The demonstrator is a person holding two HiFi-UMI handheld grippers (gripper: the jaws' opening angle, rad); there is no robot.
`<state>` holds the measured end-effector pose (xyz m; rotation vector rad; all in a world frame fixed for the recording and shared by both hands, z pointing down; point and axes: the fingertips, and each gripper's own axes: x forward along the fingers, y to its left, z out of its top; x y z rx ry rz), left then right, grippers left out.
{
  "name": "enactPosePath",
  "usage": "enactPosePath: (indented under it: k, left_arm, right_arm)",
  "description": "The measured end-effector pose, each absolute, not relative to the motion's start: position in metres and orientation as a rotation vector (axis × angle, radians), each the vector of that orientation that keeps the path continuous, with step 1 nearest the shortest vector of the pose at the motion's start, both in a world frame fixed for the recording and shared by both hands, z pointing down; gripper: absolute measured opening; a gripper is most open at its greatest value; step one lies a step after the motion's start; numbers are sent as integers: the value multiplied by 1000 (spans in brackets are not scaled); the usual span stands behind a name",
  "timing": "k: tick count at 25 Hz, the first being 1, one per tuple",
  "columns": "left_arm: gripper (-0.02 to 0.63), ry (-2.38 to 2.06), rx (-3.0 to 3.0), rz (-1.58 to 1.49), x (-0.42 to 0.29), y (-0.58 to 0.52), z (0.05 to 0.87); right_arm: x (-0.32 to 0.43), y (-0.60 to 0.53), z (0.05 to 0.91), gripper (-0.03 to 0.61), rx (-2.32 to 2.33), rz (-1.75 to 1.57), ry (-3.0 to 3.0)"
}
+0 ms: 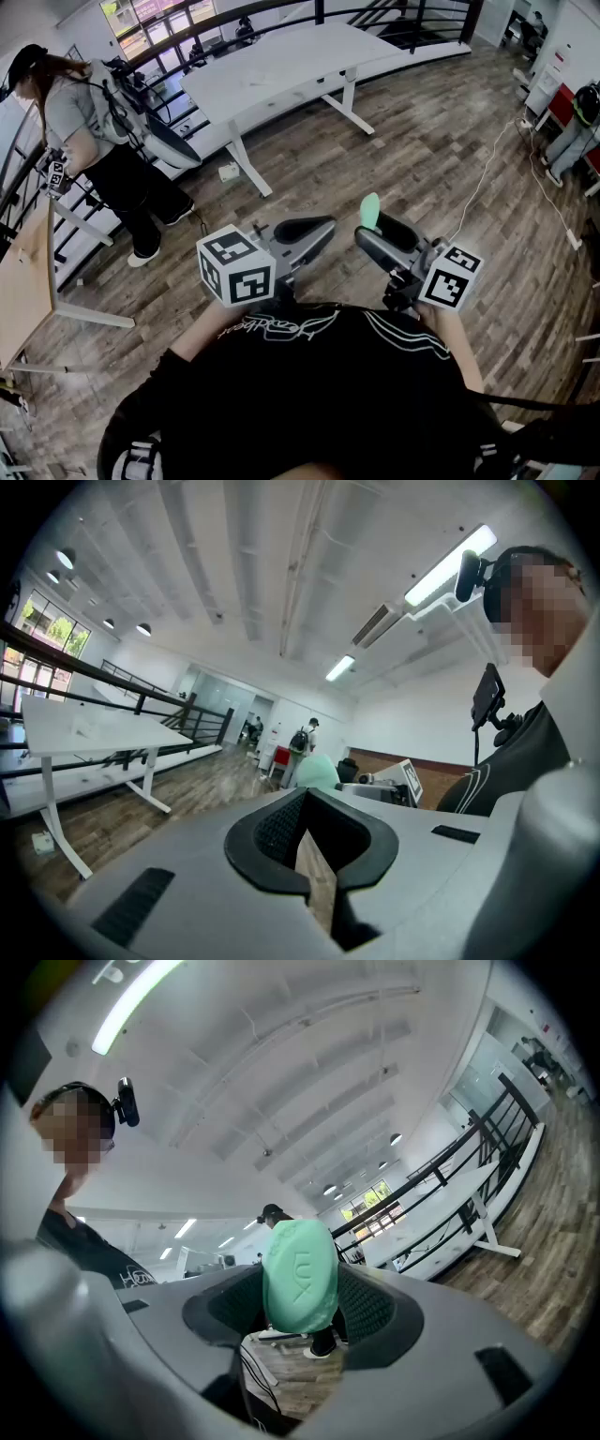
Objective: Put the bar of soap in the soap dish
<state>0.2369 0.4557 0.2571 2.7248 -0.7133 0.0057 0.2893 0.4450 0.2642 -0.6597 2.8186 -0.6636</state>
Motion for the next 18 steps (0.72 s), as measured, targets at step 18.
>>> enactPosePath:
  k: [18]
  left_arm:
    - [9,-692,2693,68,258,465,267]
  right_arm:
    - [312,456,275,213,-651,-724,2807]
